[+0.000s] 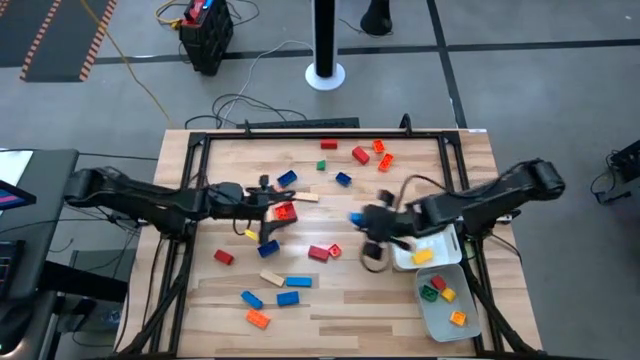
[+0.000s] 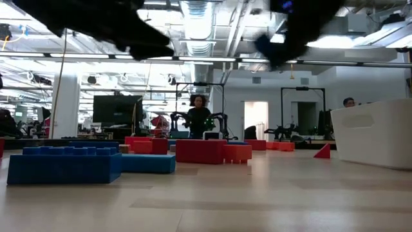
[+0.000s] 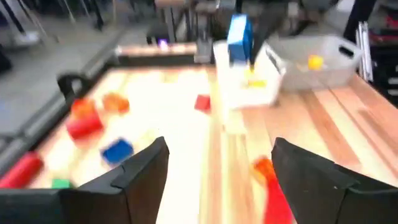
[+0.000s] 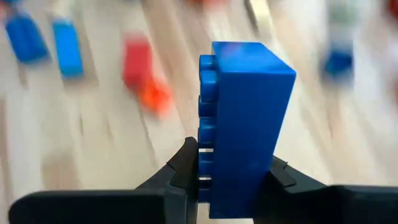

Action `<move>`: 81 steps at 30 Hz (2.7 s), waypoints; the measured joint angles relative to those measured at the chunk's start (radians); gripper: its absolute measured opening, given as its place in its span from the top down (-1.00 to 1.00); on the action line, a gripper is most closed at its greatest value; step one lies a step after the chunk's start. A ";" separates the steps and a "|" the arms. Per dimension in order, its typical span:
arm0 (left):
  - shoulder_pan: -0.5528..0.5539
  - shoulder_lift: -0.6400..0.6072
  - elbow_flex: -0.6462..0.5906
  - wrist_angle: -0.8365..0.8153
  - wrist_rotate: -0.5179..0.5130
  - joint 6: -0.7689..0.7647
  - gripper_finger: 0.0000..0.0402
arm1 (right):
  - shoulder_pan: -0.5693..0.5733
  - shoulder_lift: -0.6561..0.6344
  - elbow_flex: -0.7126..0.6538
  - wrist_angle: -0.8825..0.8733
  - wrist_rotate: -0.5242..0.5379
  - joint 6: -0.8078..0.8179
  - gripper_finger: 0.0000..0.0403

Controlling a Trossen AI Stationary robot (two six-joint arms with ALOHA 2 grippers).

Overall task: Sort blocks by size
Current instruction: Put the 8 stud blue game piece into the white bin, then put the 4 stud orange game piece into the gray bin

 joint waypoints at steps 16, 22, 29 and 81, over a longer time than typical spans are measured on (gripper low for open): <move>-0.002 -0.107 -0.022 -0.240 -0.041 -0.106 -0.29 | 0.241 -0.113 -0.069 -0.566 -0.180 0.738 0.23; -0.003 -0.107 -0.022 -0.284 -0.041 -0.124 -0.30 | 0.238 -0.110 -0.084 -0.561 -0.303 0.780 0.20; -0.011 -0.107 -0.022 -0.387 -0.041 -0.123 -0.32 | 0.174 -0.074 0.052 -0.515 -0.227 0.634 0.10; -0.090 -0.107 -0.021 -0.509 -0.124 -0.158 -0.32 | -0.073 0.738 0.484 -0.129 -0.248 -0.587 0.21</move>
